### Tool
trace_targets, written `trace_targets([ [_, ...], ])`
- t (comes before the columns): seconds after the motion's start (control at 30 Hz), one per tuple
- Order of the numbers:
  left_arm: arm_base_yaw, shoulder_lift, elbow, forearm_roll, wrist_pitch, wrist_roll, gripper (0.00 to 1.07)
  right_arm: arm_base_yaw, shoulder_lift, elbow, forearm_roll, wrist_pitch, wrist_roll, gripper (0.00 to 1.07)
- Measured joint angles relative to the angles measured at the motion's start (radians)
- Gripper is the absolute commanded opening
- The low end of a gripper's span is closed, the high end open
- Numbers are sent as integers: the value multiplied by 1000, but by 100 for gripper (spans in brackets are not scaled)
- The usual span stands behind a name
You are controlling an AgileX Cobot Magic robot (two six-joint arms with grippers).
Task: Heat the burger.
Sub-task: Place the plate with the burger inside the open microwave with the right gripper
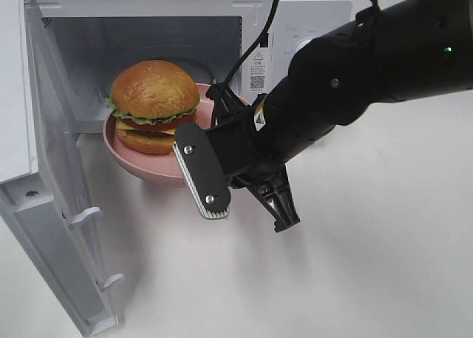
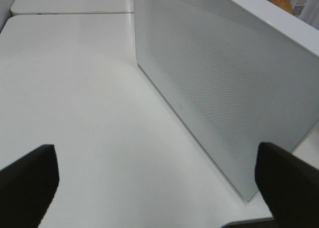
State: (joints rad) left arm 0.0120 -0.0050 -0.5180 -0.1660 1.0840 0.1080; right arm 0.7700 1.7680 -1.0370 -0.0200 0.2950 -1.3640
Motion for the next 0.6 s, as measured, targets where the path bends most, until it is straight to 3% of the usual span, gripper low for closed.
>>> trace_targets([
  [0.6, 0, 0, 0, 0, 0, 0, 100, -43, 118, -188, -8, 55, -24, 0],
])
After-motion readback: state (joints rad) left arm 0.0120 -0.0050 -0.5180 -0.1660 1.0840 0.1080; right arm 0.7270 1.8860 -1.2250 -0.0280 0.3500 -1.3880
